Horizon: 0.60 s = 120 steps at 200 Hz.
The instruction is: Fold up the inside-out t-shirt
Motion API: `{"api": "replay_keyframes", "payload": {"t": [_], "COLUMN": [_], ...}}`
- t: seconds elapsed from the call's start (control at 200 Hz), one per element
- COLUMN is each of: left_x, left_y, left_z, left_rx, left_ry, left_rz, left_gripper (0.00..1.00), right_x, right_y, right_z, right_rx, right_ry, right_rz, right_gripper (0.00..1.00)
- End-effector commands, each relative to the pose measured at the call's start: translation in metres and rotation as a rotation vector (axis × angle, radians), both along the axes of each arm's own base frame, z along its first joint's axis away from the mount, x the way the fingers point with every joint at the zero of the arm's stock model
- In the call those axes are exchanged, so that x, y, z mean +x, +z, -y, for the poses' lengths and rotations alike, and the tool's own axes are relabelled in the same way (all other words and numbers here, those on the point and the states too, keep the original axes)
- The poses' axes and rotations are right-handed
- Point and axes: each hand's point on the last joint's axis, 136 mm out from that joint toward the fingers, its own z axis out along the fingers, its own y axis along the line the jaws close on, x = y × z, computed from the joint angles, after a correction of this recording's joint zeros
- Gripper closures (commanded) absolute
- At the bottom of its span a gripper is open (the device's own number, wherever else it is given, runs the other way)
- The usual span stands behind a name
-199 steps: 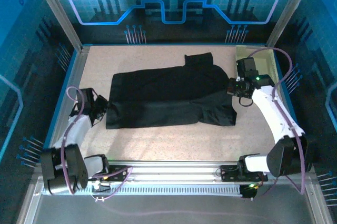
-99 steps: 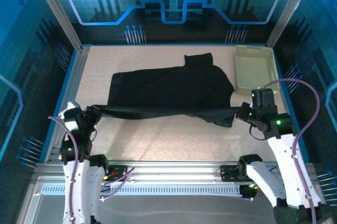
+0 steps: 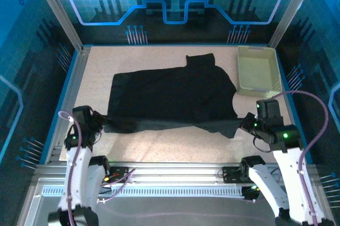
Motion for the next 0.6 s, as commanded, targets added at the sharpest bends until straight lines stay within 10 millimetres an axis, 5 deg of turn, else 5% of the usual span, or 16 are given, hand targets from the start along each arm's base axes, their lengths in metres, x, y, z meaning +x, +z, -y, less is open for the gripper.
{"api": "replay_keyframes", "payload": {"t": [0.0, 0.325, 0.595], "left_x": [0.022, 0.065, 0.078], "left_y": [-0.004, -0.023, -0.034], "left_z": [-0.001, 0.004, -0.005], "left_rx": [0.015, 0.024, 0.071], "left_ry": [-0.054, -0.127, -0.104], "left_rz": [-0.014, -0.094, -0.152], "left_gripper": [1.0, 1.0, 1.0], "right_x": [0.034, 0.112, 0.16], "right_y": [0.0, -0.007, -0.018], "right_z": [-0.003, -0.001, -0.014], "right_rx": [-0.061, -0.226, -0.297], "right_ry": [0.063, 0.118, 0.165], "right_rz": [0.012, -0.06, -0.094], "right_gripper": [1.0, 1.0, 1.0]}}
